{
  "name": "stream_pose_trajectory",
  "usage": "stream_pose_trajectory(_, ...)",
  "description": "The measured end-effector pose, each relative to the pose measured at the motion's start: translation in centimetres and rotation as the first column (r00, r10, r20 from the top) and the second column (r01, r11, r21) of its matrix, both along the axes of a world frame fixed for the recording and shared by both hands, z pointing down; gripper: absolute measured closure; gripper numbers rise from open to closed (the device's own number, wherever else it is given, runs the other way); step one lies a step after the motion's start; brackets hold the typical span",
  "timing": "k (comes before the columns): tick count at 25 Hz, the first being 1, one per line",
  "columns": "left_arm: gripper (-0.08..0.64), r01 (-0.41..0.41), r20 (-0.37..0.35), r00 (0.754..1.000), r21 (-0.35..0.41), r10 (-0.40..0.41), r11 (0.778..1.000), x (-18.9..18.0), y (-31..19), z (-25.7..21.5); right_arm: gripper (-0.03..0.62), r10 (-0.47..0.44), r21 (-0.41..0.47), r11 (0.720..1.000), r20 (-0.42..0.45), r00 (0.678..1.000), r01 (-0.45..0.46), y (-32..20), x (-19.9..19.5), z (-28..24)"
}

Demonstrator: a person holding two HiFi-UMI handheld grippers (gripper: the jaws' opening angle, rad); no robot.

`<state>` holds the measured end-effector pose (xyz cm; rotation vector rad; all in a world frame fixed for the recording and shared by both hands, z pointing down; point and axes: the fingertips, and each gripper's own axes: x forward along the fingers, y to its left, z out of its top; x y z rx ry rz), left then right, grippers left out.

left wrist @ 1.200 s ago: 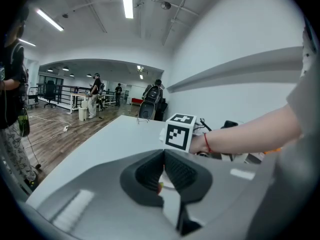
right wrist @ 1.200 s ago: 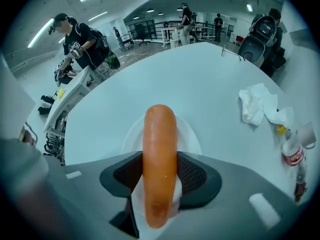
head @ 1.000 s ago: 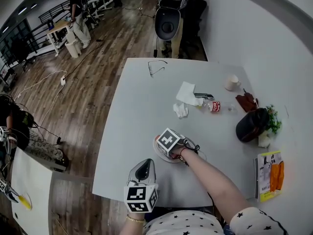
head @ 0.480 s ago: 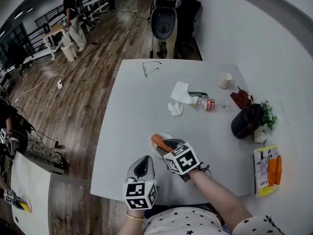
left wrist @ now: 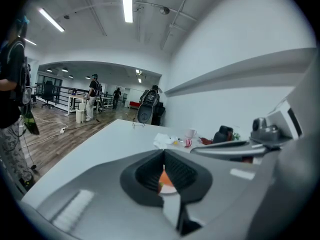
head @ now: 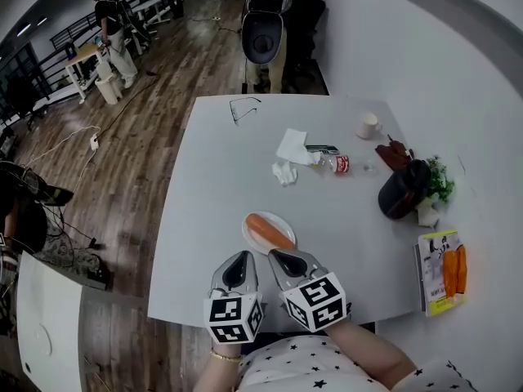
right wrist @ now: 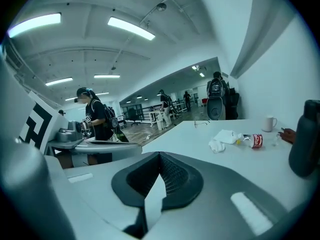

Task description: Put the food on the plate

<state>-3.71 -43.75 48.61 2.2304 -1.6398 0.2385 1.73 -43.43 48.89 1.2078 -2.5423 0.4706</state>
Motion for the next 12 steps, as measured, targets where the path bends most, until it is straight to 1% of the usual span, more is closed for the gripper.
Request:
stream_pose_trajectory(3, 0.552, -0.004, 0.001, 1.0, 0.001, 0.004, 1.0, 0.1, 0.5, -0.1, 0.594, -0.007, 0.018, 1.0, -0.012, 1.0, 0.008, 0.5, -0.2, -0.2)
stream_pose_trajectory(12, 0.552, 0.007, 0.011, 1.0, 0.018, -0.007, 1.0, -0.6, 0.9, -1.1, 0.594, -0.007, 0.025, 1.0, 0.008, 1.0, 0.006, 0.9, -0.7, -0.8)
